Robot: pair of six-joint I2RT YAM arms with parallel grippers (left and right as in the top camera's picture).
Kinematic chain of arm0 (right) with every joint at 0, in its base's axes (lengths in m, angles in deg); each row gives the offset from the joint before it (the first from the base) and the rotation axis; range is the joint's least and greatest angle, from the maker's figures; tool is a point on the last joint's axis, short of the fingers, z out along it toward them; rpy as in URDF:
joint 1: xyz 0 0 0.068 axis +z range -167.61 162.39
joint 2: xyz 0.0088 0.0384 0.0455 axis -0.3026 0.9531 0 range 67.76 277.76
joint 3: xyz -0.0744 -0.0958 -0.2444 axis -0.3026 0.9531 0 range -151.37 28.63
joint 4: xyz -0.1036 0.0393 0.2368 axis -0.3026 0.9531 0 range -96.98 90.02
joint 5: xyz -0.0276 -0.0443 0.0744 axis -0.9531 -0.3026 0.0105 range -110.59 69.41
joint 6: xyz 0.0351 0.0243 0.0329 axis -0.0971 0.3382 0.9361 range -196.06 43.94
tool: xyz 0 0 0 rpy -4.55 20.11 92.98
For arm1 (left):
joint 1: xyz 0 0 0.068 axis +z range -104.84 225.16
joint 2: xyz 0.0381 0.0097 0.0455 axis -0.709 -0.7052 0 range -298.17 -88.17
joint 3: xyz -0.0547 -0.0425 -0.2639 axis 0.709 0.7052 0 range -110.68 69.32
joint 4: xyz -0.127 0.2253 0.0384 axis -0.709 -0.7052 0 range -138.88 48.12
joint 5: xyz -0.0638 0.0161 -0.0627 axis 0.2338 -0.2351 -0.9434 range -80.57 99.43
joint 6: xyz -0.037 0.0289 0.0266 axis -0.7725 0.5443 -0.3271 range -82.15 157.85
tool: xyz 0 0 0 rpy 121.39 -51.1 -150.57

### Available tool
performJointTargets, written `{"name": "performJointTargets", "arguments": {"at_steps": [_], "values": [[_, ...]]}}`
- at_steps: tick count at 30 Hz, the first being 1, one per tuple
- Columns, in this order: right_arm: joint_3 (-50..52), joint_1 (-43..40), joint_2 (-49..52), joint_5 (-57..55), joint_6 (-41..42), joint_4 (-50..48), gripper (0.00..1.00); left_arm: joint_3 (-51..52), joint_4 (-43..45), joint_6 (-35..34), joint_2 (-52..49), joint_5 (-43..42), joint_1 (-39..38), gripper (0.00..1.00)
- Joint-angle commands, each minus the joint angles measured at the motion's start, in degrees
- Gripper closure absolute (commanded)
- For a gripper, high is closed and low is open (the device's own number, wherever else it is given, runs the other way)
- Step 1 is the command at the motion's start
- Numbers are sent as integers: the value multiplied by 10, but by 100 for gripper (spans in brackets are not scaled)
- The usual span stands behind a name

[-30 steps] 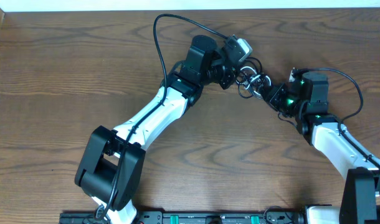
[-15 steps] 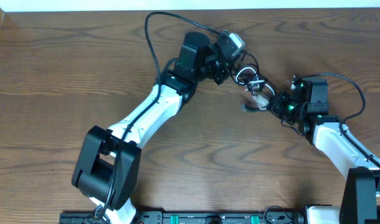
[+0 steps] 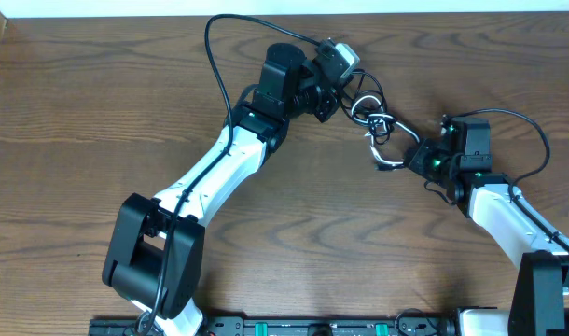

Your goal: Untangle cables

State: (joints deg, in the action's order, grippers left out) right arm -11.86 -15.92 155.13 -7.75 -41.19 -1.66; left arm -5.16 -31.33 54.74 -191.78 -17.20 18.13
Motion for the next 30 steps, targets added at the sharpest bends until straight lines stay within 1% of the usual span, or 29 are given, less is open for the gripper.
{"name": "performJointTargets", "arguments": {"at_steps": [1,6,9,13,16,17,18,19,20,21,22,23,24,25,30], "values": [[8,-10,4,-153,-20,-2,99,-15,0,2,27,32,17,93],[8,-9,4,-252,-76,-73,99,-15,-9,1,28,23,17,93],[8,-10,4,-284,-119,-134,99,-15,-10,-1,28,-28,17,93],[8,-9,4,-293,-212,-235,99,-15,-17,-3,28,-76,17,93],[8,-9,4,-292,-267,-295,99,-15,-26,-2,28,-76,17,93],[8,-9,4,-291,-276,-305,96,-15,-28,-2,28,-76,17,92],[8,-9,4,-289,-282,-310,85,-15,-28,-2,28,-76,17,93],[8,-9,4,-288,-281,-310,66,-15,-28,-2,28,-76,17,93],[9,-9,4,-286,-281,-304,51,-15,-28,-2,28,-76,17,93],[9,-9,4,-277,-281,-294,28,-15,-27,-2,28,-76,17,93],[9,-9,4,-265,-281,-286,17,-15,-27,-2,28,-76,17,93],[9,-9,4,-248,-281,-275,12,-15,-28,-2,28,-75,17,92],[9,-9,4,-226,-281,-264,4,-15,-28,-2,28,-75,17,92],[9,-9,4,-200,-280,-252,1,-15,-28,-2,28,-75,17,92],[9,-9,4,-82,-241,-210,1,-15,-28,-2,28,-75,17,93]]}}
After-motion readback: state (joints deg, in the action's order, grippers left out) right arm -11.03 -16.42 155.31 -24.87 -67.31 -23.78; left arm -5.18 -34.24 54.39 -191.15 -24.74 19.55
